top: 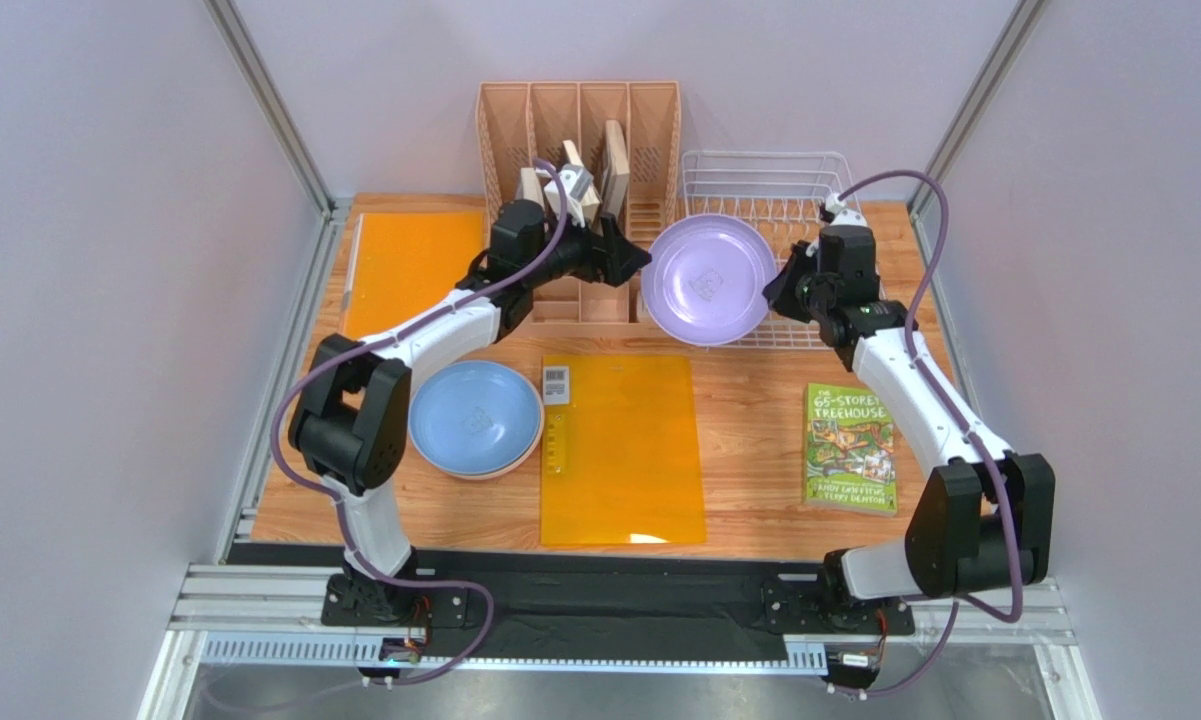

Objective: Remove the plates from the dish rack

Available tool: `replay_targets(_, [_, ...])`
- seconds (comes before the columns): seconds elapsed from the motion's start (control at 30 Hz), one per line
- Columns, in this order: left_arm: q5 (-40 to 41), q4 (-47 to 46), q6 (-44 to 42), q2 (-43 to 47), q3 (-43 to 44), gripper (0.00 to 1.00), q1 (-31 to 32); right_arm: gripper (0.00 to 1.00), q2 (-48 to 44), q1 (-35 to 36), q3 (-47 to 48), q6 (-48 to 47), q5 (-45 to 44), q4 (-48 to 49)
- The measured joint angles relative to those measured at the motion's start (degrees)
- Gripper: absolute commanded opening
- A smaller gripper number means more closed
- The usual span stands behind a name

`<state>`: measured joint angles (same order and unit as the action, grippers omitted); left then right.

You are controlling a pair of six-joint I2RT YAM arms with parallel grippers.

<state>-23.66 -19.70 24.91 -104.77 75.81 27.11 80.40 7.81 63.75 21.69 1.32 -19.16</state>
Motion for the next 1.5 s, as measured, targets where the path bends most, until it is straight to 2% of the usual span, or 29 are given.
replay_targets(0.17, [-1.25,-2.21,1.22,-0.5,0.0,0.9,0.28,0.0,-2.89,0.0,-3.21,4.55,6.56,4.81])
replay_targets(0.23, [-1.51,-2.56,1.68,-0.83,0.0,0.84,0.61,0.0,-3.63,0.0,-4.2,5.88,8.46,6.6])
replay_targets(0.27, [-1.57,-2.56,1.86,-0.96,-0.02,0.71,0.79,0.0,-3.78,0.0,-4.52,6.45,9.25,7.28])
replay_targets(0.33, [-1.49,-2.64,2.1,-1.2,-0.2,0.49,1.33,0.0,-3.93,0.0,-4.9,7.32,10.47,8.15])
replay_targets(0.37, [-1.38,-2.82,2.38,-1.22,-0.37,0.26,1.55,0.0,-3.96,0.0,-4.92,7.56,10.95,8.35])
replay_targets(0.4, [-1.38,-2.91,2.34,-1.2,-0.63,0.12,1.79,0.01,-4.0,0.0,-4.98,7.76,11.32,8.74])
replay_targets(0.43, [-1.27,-3.13,2.56,-1.2,-0.94,0.03,2.1,0.02,-4.11,0.0,-5.07,7.93,11.54,8.9])
replay_targets(0.47, [-0.85,-3.78,3.23,-1.16,-1.46,0.0,2.23,0.1,-4.26,0.0,-5.33,7.58,11.21,8.76])
replay_targets(0.53, [-0.57,-5.05,4.63,-0.61,-2.45,0.0,2.38,0.23,-4.42,-0.17,-6.14,7.34,11.47,8.57])
replay_targets(0.57, [0.33,-5.25,4.61,0.02,-3.45,0.0,2.56,0.38,-4.42,-0.13,-6.4,7.37,11.72,8.5])
replay_targets(0.63, [1.77,-5.51,4.2,1.64,-6.01,0.0,2.71,0.53,-4.59,0.02,-6.47,7.67,11.91,8.44])
replay_targets(0.67, [2.89,-5.03,3.48,2.67,-7.61,0.0,2.75,0.68,-4.76,0.02,-6.45,7.87,11.96,8.57])
replay_targets(0.7, [3.72,-4.5,3.04,3.87,-9.44,0.0,2.75,0.7,-5.14,0.0,-6.45,7.63,11.87,8.61])
replay_targets(0.9, [12.46,2.36,-0.24,15.32,-19.82,0.0,2.89,0.75,-7.04,0.0,-5.22,4.81,7.72,7.34])
replay_targets(1.1, [27.32,12.72,-1.14,37.03,-28.5,0.0,2.89,0.75,-7.06,-0.74,-3.39,1.81,2.89,5.05])
replay_targets(1.33, [46.23,25.09,4.72,58.18,-40.59,0.0,2.86,0.74,-4.76,-1.27,-0.85,1.11,1.53,3.87])
replay_targets(1.5, [54.31,34.36,8.39,67.6,-49.51,0.0,2.86,0.74,-3.54,-1.27,-0.24,0.87,1.42,3.48])
